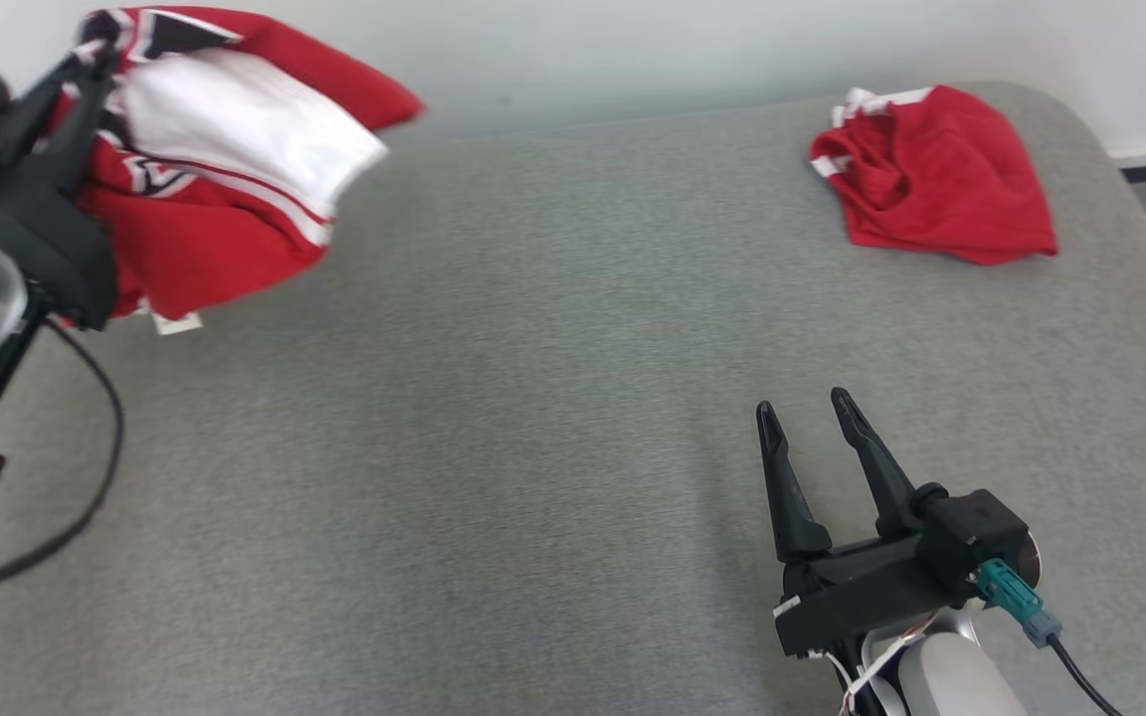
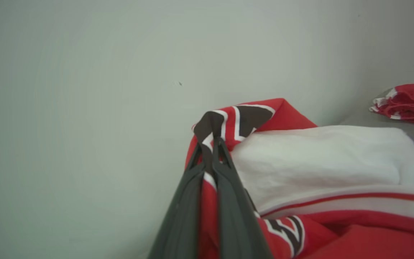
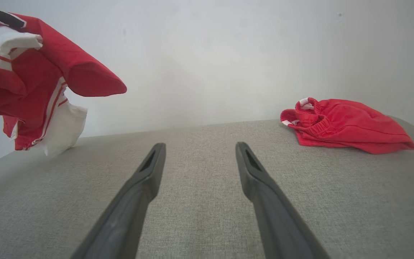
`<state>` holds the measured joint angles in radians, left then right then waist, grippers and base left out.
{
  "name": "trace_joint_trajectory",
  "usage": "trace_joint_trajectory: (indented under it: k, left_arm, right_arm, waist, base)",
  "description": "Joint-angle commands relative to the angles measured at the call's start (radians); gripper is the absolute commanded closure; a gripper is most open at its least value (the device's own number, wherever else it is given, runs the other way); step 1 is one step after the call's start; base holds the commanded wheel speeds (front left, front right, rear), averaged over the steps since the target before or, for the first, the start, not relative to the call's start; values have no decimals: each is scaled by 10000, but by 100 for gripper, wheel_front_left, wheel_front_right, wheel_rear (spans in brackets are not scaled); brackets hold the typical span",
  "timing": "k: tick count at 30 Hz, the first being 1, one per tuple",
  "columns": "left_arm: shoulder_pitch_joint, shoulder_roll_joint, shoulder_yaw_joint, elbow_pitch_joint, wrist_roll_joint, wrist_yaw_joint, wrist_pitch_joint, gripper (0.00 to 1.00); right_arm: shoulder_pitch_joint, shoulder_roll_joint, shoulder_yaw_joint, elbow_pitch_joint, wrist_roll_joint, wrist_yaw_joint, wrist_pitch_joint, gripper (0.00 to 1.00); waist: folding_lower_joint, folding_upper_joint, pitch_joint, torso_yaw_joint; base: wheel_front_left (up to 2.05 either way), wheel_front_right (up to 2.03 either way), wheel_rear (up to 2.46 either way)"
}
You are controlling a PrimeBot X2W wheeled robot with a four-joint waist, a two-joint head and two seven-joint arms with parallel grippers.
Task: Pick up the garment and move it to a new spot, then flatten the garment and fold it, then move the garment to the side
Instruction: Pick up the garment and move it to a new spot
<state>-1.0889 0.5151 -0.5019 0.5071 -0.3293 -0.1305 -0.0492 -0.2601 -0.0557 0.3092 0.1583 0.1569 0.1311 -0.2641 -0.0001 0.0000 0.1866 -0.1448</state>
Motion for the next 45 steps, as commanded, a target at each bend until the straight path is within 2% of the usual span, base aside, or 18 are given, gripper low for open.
trace_joint_trajectory:
  k: [1, 10, 17, 25, 33, 34, 35, 36, 44, 45]
  left_arm:
    - [182, 54, -52, -187, -21, 10, 58, 100]
    - [1016, -136, -673, -2552, 1, 164, 841, 100]
    - [2013, -298, -1136, -3625, -167, 306, 1064, 100]
    - [3374, -366, -1707, -3213, -330, 337, 749, 100]
    - [3866, -857, -2061, -2205, -403, 380, -50, 100]
    - [3898, -955, -2084, -2137, -348, 445, -225, 97]
    - [3951, -1052, -2123, -2060, -320, 472, -367, 29]
    - [4013, -1156, -2115, -1997, -342, 577, -514, 0]
    - [4743, -1905, -2082, -2025, -320, 1419, -1665, 0]
    - [4743, -1905, -2082, -2025, -320, 1419, -1665, 0]
  right_arm:
    - [71, 0, 16, -2, 30, -7, -16, 0]
    - [88, 33, -42, -101, 110, -7, -15, 0]
    - [97, 52, -85, -120, 151, -7, -15, 0]
    - [53, 58, -89, -35, 159, -7, -15, 0]
    - [114, 55, -43, 86, 113, -7, -15, 0]
    - [136, 55, -43, 96, 98, -7, -15, 0]
    - [164, 58, -49, 103, 88, -7, -15, 0]
    - [194, 52, -61, 116, 83, -7, -15, 0]
    - [455, 0, -172, 158, 25, -7, -15, 0]
    - [455, 0, -172, 158, 25, -7, -15, 0]
  waist:
    - [1, 0, -25, -243]
    - [1, 0, 155, -803]
    - [1, 0, 302, -875]
    - [1, 0, 322, -656]
    - [1, 0, 161, -320]
    - [1, 0, 138, -275]
    - [1, 0, 114, -226]
    - [1, 0, 92, -178]
    - [1, 0, -142, 230]
    - [1, 0, -142, 230]
  base:
    - [0, 0, 0]
    - [0, 0, 0]
    - [0, 0, 0]
    - [0, 0, 0]
    - [0, 0, 0]
    - [0, 0, 0]
    - [0, 0, 0]
    - [0, 0, 0]
    - [0, 0, 0]
    - [0, 0, 0]
